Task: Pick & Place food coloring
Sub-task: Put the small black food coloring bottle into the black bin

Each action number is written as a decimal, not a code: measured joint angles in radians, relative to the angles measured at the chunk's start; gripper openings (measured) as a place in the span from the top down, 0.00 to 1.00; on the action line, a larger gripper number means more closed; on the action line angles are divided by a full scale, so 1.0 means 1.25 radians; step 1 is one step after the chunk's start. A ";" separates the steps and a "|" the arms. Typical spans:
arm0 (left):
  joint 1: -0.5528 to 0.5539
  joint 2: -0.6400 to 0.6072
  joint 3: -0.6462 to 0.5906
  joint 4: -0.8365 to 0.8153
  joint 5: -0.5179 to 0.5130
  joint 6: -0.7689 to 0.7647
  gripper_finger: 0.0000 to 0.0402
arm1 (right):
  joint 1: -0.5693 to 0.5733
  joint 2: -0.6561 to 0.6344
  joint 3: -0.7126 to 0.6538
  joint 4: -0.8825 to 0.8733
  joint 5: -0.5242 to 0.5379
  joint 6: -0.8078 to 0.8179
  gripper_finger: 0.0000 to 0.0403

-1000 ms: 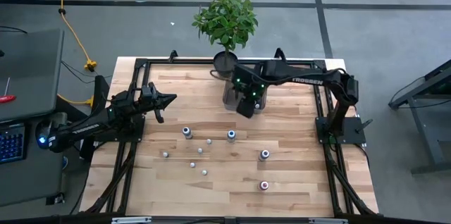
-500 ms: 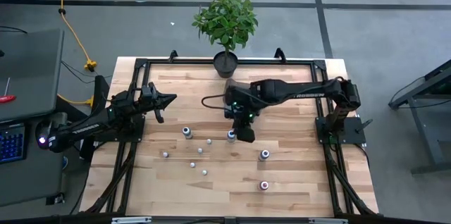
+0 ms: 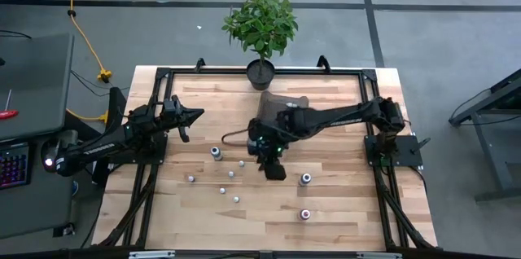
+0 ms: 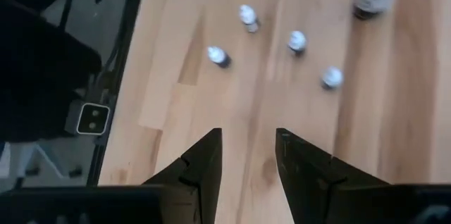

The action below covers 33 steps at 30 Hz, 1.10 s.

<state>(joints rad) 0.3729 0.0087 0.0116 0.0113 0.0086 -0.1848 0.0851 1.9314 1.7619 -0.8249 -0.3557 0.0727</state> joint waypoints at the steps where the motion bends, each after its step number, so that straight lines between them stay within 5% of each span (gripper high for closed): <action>1: 0.000 0.000 0.000 0.000 0.000 0.000 1.00 | 0.008 0.013 0.013 0.000 0.002 -0.013 0.69; 21: 0.000 0.000 0.000 0.000 0.000 0.000 1.00 | 0.102 0.346 0.422 -0.155 0.071 -0.112 0.69; 33: 0.000 0.000 0.000 0.000 0.000 0.000 1.00 | 0.144 0.406 0.437 -0.120 0.095 -0.124 0.59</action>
<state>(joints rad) 0.3726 0.0090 0.0116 0.0111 0.0086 -0.1847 0.2651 2.4395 2.3085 -0.9750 -0.2366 -0.0817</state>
